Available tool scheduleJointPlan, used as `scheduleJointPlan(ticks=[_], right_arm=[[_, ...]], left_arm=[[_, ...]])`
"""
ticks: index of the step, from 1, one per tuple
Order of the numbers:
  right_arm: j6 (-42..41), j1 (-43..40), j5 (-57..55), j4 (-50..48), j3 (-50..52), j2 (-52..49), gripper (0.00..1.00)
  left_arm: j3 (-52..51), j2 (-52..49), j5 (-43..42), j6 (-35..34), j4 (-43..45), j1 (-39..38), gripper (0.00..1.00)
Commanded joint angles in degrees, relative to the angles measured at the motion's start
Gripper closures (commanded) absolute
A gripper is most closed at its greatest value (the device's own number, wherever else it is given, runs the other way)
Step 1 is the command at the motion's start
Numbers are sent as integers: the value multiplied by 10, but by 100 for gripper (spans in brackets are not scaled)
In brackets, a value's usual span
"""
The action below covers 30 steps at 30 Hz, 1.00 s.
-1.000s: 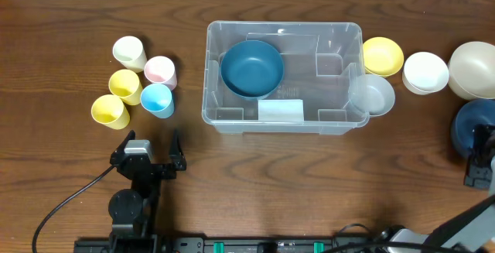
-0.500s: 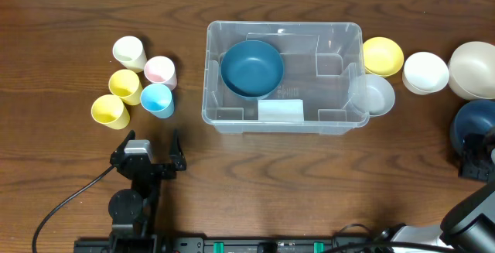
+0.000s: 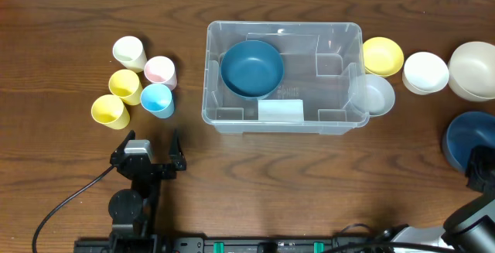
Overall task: Pack container
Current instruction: 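Grip the second dark blue bowl with the right gripper and lift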
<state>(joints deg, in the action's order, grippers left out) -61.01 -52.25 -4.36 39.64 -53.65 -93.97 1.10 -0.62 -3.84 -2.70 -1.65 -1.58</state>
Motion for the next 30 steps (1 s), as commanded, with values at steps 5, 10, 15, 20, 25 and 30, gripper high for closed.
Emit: scheduleJointPlan(ticks=[5, 10, 15, 20, 25, 30], right_arm=[[7, -26, 35, 39, 0, 16, 99], [104, -26, 188, 27, -6, 110, 99], [134, -12, 268, -21, -6, 250, 99], [137, 40, 312, -105, -6, 414, 99], [94, 167, 305, -172, -6, 509, 99], [57, 316, 253, -241, -6, 504, 98]], left_arm=[[-9, 4, -4, 9, -21, 3, 2], [-9, 4, -4, 9, -21, 3, 2], [-9, 4, -4, 9, -21, 3, 2], [-9, 4, -4, 9, -21, 3, 2], [-9, 4, -4, 9, -21, 3, 2], [-9, 4, -4, 9, -21, 3, 2]])
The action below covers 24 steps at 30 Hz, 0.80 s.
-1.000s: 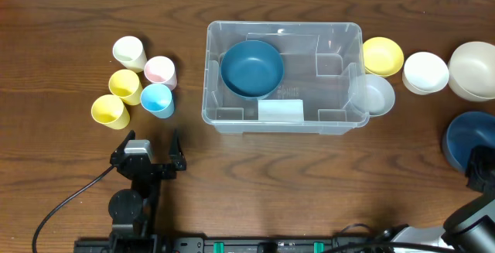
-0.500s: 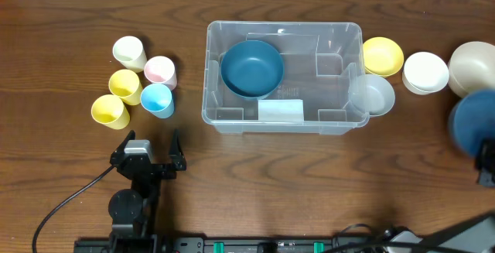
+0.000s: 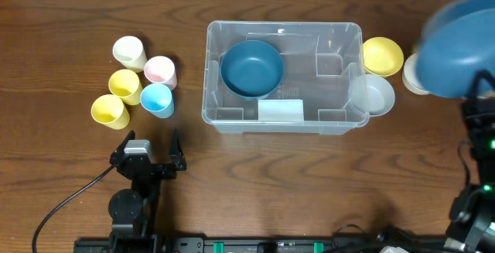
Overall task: Pack container
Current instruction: 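Grip the second dark blue bowl with the right gripper and lift, then stack the second blue bowl onto the first in the bin, release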
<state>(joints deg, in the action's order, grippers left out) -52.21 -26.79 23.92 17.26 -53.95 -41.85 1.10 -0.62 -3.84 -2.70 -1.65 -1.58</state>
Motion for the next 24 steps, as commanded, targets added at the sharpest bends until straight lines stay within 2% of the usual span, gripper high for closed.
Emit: scheduleJointPlan(ticks=[1, 7, 11, 14, 18, 24], right_arm=[[-33, 91, -42, -31, -3, -27, 98], [-22, 276, -125, -89, -18, -147, 98], [25, 371, -141, -80, -74, -269, 99], [63, 428, -183, -25, -147, -360, 98], [87, 476, -254, 69, -253, -462, 99], [83, 504, -254, 93, -310, -549, 98]], left_arm=[[-9, 4, -4, 9, -21, 3, 2], [-9, 4, -4, 9, -21, 3, 2], [-9, 4, -4, 9, -21, 3, 2], [-9, 4, -4, 9, -21, 3, 2], [-9, 4, -4, 9, -21, 3, 2], [-9, 4, -4, 9, -21, 3, 2]])
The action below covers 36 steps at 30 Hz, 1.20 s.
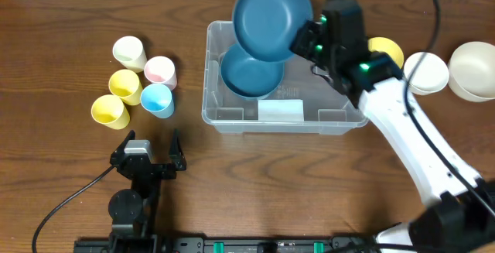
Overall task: Pack container
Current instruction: 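Stack the second blue bowl onto the first in the bin, release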
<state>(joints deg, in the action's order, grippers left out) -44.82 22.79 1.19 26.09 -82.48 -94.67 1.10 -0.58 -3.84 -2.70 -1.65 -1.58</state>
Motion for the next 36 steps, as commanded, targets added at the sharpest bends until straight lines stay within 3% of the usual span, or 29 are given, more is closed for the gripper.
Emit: scheduleJointPlan(ticks=[1, 24, 36], right_arm=[[2, 9, -26, 9, -24, -28, 98], [-18, 46, 3, 35, -24, -181, 99], [-18, 34, 6, 46, -24, -188, 98]], left_arm=[[-9, 3, -4, 9, -21, 3, 2], [-9, 3, -4, 9, -21, 3, 2], [-9, 3, -4, 9, -21, 3, 2]])
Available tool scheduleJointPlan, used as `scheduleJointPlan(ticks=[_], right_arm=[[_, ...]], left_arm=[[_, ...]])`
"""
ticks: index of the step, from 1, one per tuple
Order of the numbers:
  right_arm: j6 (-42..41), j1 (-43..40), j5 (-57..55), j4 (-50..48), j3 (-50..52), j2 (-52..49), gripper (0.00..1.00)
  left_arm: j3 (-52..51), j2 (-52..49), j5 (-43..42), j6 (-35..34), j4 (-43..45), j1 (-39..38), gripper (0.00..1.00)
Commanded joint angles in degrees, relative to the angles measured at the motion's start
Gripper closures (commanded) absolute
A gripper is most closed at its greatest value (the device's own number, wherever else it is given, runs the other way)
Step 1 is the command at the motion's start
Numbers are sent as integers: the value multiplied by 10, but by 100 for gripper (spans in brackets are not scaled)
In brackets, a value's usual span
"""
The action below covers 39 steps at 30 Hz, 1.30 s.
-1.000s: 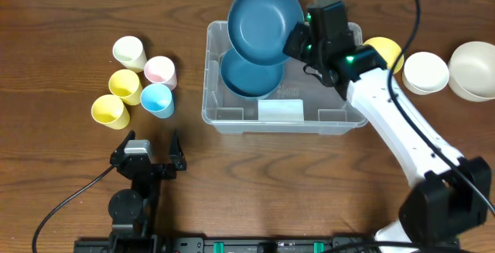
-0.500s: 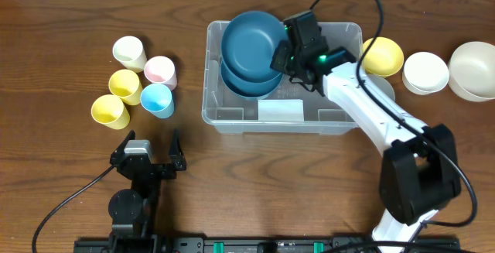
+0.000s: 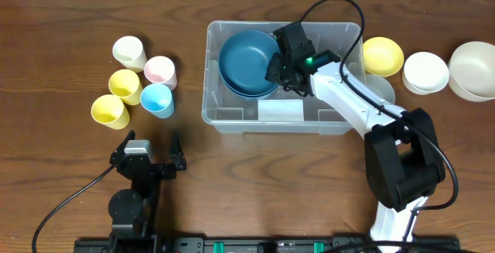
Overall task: Pack container
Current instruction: 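Stack the second blue bowl onto the first in the bin, release, then move the right gripper to the large cream bowl on the right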
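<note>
A clear plastic container stands at the table's middle. In its left half a blue bowl lies nested on a second blue bowl. My right gripper reaches into the container and grips the upper bowl's right rim. Far from the container, my left gripper rests open near the front edge with nothing in it.
Several cups stand left of the container: cream, pink, yellow, light blue, yellow. To its right are a clear bowl, a yellow bowl, a white bowl and a cream bowl.
The right gripper with the blue bowl was above the container's back left; now the bowl sits nested on the blue bowl inside, the gripper at its rim. Left arm unchanged.
One blue bowl lay in the container and another sat at the table's right edge by my right gripper. Then that bowl was held up at the right, then above the container, and now it rests on the first bowl.
</note>
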<state>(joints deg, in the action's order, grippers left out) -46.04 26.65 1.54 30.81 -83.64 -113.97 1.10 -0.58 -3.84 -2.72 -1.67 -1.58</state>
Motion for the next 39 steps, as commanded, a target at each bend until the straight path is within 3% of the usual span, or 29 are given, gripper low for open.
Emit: scheduleJointPlan(ticks=[1, 12, 14, 15, 22, 28, 39], right_arm=[[-6, -5, 2, -1, -13, 5, 98], [1, -8, -2, -2, -13, 5, 90], [12, -7, -2, -4, -13, 5, 67], [16, -5, -3, -5, -13, 5, 60], [35, -8, -15, -5, -27, 5, 34], [74, -9, -15, 32, -97, 5, 21], [93, -26, -74, 130, -196, 5, 10]], left_arm=[[-9, 3, -4, 10, -21, 3, 2], [-9, 3, -4, 10, -21, 3, 2], [-9, 3, -4, 10, -21, 3, 2], [-9, 3, -4, 10, -21, 3, 2], [-9, 3, -4, 10, -21, 3, 2], [-9, 3, -4, 10, -21, 3, 2], [-9, 3, -4, 10, -21, 3, 2]])
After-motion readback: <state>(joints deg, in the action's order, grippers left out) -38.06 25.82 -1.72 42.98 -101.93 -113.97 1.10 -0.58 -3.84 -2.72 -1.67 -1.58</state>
